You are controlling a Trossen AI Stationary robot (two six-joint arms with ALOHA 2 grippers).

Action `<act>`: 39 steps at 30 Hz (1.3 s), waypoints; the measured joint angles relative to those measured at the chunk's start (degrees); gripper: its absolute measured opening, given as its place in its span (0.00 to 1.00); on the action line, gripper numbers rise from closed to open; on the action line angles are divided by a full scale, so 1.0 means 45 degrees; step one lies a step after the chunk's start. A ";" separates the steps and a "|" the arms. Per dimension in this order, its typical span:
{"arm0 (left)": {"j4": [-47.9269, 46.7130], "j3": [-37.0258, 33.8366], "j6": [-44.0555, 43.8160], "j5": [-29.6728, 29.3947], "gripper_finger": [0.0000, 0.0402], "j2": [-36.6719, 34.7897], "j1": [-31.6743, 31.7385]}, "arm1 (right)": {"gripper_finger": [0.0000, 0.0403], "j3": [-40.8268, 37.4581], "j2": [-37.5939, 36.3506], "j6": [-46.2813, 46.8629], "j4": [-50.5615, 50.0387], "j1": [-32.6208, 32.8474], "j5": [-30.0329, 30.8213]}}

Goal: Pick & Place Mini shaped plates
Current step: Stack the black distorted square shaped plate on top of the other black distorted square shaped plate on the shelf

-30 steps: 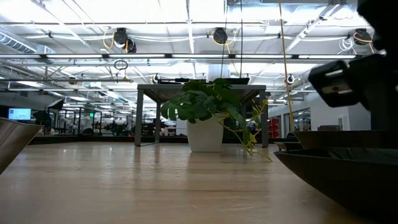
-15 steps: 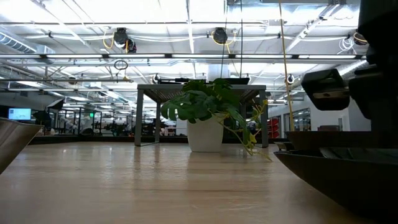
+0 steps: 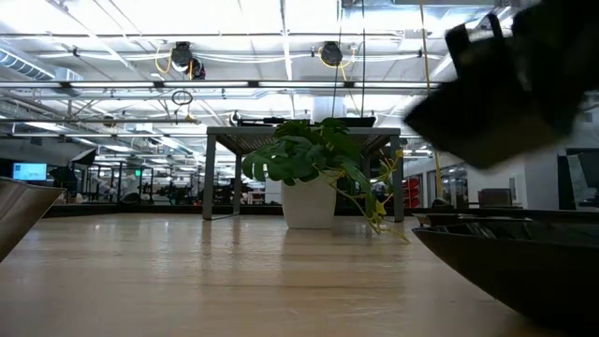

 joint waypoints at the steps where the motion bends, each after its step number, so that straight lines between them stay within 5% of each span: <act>1: 0.0013 0.0000 0.0000 0.0000 0.40 0.0000 0.0000 | 0.00 0.0000 -0.0397 -0.0168 -0.0078 -0.0030 0.0431; 9: 0.0138 0.0000 0.0415 0.0000 0.40 0.0000 0.0000 | 0.00 0.0000 -0.3498 -0.2912 -0.0877 -0.1604 0.3961; 15: 0.0261 0.0000 0.1009 -0.0004 0.40 0.0000 0.0095 | 0.00 0.0000 -0.4965 -0.5042 -0.0939 -0.5456 0.3911; 26: 0.0242 0.0000 0.1281 -0.0023 0.40 0.0000 0.0706 | 0.00 0.1042 -0.4518 -0.6132 -0.0683 -1.2704 -0.1300; 30: 0.0196 0.0000 0.1281 -0.0024 0.40 0.0000 0.0948 | 0.00 0.1632 -0.3655 -0.6113 -0.0635 -1.3695 -0.3050; 39: 0.0020 0.0000 0.1580 -0.0024 0.40 0.0000 0.1234 | 0.00 0.2404 -0.1918 -0.6791 -0.0676 -1.4546 -0.3414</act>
